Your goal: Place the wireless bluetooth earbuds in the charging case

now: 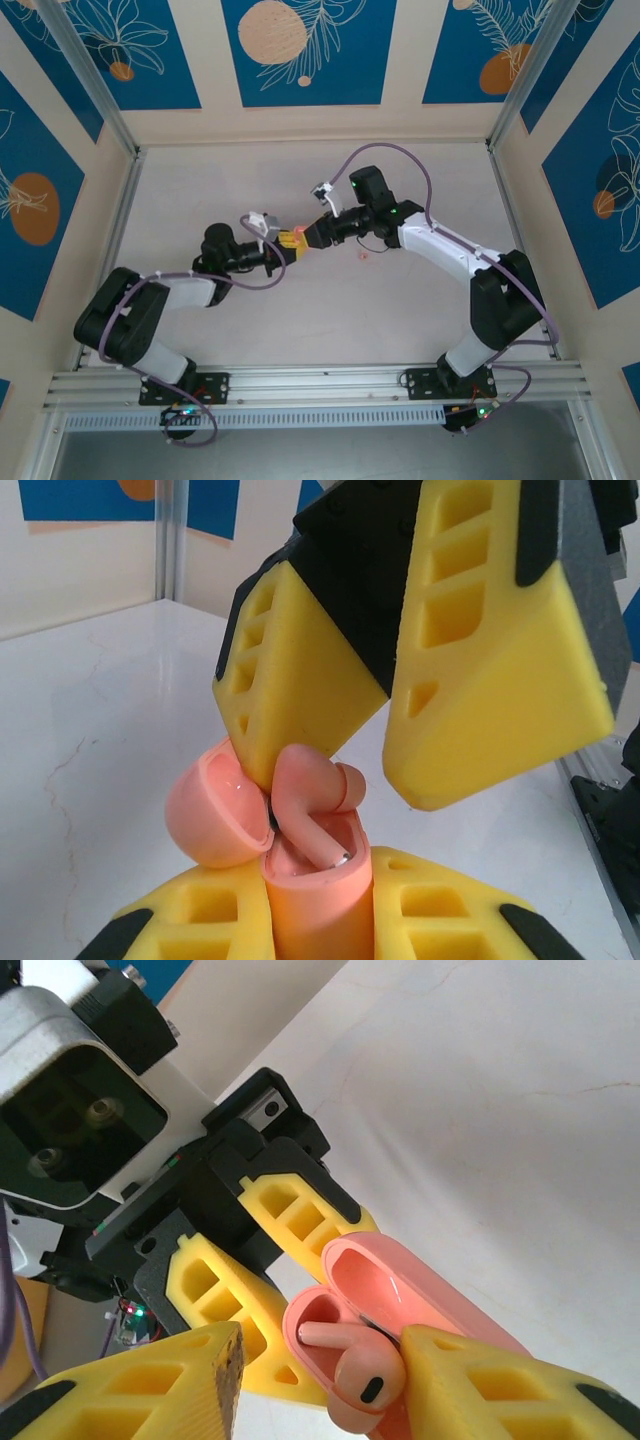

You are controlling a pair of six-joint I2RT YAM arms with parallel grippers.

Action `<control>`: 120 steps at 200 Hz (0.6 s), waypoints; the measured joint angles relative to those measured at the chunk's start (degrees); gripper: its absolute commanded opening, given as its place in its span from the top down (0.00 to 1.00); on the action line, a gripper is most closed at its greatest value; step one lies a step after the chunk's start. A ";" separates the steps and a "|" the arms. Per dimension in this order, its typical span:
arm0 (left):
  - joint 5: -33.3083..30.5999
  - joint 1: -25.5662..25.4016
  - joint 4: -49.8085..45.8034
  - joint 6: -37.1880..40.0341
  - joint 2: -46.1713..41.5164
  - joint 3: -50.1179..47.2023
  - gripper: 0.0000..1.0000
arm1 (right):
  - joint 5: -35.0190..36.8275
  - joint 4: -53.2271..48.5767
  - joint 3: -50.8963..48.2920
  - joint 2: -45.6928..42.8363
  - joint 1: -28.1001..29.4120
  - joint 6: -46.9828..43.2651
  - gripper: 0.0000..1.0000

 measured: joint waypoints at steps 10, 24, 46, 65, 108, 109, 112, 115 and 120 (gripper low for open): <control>0.02 0.00 1.40 -0.57 1.36 0.46 0.84 | -0.26 0.39 0.02 0.17 -0.37 0.46 0.53; 0.02 0.00 3.17 -0.94 2.58 0.83 0.84 | -0.72 0.87 0.15 0.48 -0.76 0.85 0.53; -0.13 0.00 4.83 -1.14 3.67 1.27 0.84 | -1.29 1.03 0.85 0.90 -1.16 1.42 0.53; -0.42 0.00 5.64 -1.11 3.96 1.46 0.84 | -1.33 0.94 1.27 0.96 -1.31 1.64 0.53; -1.01 0.00 6.25 0.26 3.98 1.57 0.84 | -1.29 0.13 2.43 1.03 -1.38 3.02 0.52; -1.03 0.00 6.25 0.31 3.98 1.57 0.84 | -1.31 0.11 2.51 1.03 -1.38 3.08 0.52; -1.07 0.00 6.29 0.44 3.98 1.57 0.84 | -1.29 -0.04 2.60 1.07 -1.36 3.21 0.51; -1.16 0.00 6.32 0.72 3.98 1.57 0.84 | -1.31 -0.09 2.73 1.09 -1.38 3.30 0.52; -1.36 0.00 6.38 0.94 3.98 1.57 0.84 | -1.31 -0.13 2.91 1.16 -1.38 3.61 0.51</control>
